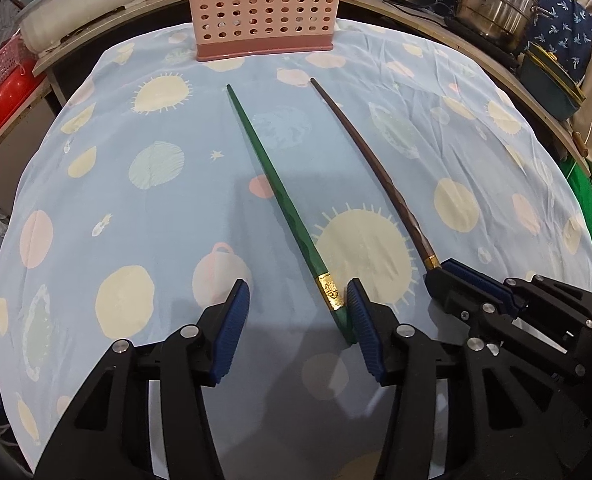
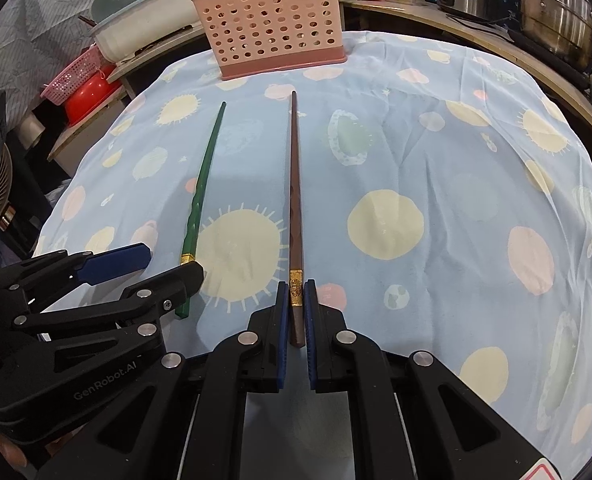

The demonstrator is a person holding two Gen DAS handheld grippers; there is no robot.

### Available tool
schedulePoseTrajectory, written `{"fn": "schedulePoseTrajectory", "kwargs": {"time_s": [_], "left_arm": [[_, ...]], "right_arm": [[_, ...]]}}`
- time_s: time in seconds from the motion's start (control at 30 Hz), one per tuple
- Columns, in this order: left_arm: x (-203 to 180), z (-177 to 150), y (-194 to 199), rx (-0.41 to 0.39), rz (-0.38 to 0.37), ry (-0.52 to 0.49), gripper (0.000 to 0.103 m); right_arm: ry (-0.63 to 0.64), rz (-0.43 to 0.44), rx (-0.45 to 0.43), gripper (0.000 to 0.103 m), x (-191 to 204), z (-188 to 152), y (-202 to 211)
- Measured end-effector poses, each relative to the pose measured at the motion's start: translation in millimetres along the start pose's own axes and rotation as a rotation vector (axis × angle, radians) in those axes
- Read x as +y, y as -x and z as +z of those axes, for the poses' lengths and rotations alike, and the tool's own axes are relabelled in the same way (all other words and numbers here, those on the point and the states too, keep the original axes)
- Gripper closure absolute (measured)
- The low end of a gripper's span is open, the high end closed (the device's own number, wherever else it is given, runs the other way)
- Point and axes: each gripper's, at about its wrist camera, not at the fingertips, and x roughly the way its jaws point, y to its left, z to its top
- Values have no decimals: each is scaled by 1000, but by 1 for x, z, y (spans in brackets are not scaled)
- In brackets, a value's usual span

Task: Organize utensils
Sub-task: 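Grasp the green chopstick with the left tool while the right tool grasps the brown chopstick, then lift the green chopstick with the left tool while the right tool lifts the brown one toward the basket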

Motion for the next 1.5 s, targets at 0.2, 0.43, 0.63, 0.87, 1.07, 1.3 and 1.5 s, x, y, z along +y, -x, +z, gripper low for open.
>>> {"fn": "schedulePoseTrajectory", "kwargs": {"time_s": [0.2, 0.43, 0.63, 0.87, 1.07, 1.3, 1.5], "left_arm": [[5, -4, 2, -12, -10, 8, 74], [12, -7, 6, -7, -44, 23, 94], [18, -8, 16, -22, -21, 33, 96], [27, 0, 43, -88, 19, 35, 96], [33, 13, 64, -135, 30, 53, 96], [31, 28, 86, -185, 37, 52, 96], [28, 43, 101, -219, 32, 45, 96]], "right_arm": [[0, 0, 0, 96, 1, 0, 0], [-1, 9, 0, 96, 5, -1, 1], [3, 21, -10, 96, 6, -1, 8], [2, 45, -42, 96, 5, 5, 25], [-3, 69, -86, 96, 6, 17, 45], [1, 93, -165, 96, 11, 39, 74], [9, 110, -229, 96, 15, 60, 95]]}}
